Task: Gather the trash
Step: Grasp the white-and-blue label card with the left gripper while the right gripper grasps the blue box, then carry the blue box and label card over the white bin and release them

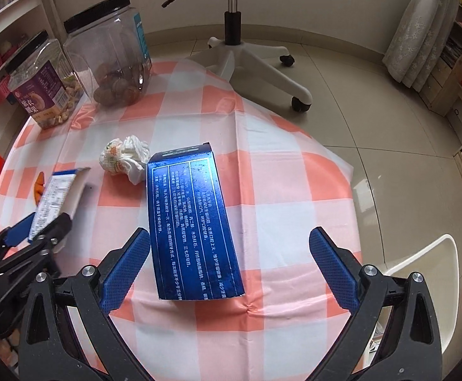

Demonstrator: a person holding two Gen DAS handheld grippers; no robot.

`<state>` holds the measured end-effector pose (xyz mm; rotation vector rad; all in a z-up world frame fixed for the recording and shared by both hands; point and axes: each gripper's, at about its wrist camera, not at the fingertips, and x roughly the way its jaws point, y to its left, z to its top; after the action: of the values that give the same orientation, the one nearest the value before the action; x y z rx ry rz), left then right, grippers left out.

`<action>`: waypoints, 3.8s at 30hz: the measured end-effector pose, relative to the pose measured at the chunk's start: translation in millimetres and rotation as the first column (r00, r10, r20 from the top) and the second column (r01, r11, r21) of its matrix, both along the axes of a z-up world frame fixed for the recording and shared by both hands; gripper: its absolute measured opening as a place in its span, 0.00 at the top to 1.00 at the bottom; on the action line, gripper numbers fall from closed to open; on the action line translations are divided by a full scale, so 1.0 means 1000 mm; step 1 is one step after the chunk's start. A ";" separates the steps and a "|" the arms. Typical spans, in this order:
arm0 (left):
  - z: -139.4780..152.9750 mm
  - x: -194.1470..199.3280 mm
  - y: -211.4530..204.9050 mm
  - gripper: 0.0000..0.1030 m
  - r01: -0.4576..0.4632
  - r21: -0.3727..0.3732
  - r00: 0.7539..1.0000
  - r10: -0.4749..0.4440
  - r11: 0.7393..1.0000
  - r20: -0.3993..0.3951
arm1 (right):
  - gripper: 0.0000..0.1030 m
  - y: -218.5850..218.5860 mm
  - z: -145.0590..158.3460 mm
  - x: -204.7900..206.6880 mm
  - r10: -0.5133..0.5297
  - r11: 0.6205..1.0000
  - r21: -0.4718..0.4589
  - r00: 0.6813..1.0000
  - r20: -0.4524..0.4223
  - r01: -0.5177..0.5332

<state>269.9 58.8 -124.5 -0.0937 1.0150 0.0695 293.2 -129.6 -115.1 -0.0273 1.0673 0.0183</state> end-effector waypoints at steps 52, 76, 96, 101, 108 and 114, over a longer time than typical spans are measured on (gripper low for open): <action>0.159 -0.135 -0.009 0.44 -0.039 -0.031 0.879 0.049 0.999 0.474 | 0.48 -0.004 0.149 -0.146 0.048 0.997 0.018 0.841 0.538 -0.068; 0.159 -0.138 -0.111 0.44 0.156 -0.026 0.864 -0.124 0.987 0.487 | 0.48 -0.113 0.155 -0.178 -0.123 0.991 0.031 0.823 0.554 0.128; 0.143 -0.136 -0.218 0.44 0.342 -0.052 0.846 -0.283 0.938 0.451 | 0.37 -0.217 0.137 -0.196 -0.307 0.942 0.033 0.817 0.489 0.334; 0.136 -0.134 -0.248 0.44 0.397 -0.058 0.837 -0.336 0.916 0.431 | 0.24 -0.241 0.136 -0.206 -0.359 0.919 0.040 0.790 0.497 0.393; 0.125 -0.135 -0.282 0.44 0.452 -0.074 0.828 -0.388 0.889 0.404 | 0.21 -0.273 0.135 -0.217 -0.424 0.890 0.071 0.760 0.493 0.451; 0.112 -0.137 -0.306 0.44 0.497 -0.084 0.820 -0.435 0.864 0.372 | 0.18 -0.289 0.133 -0.223 -0.451 0.874 0.076 0.743 0.494 0.480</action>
<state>133.2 -247.0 -12.1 -0.0143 0.6674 -0.4803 70.1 -419.0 18.0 0.1800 0.5245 -0.4582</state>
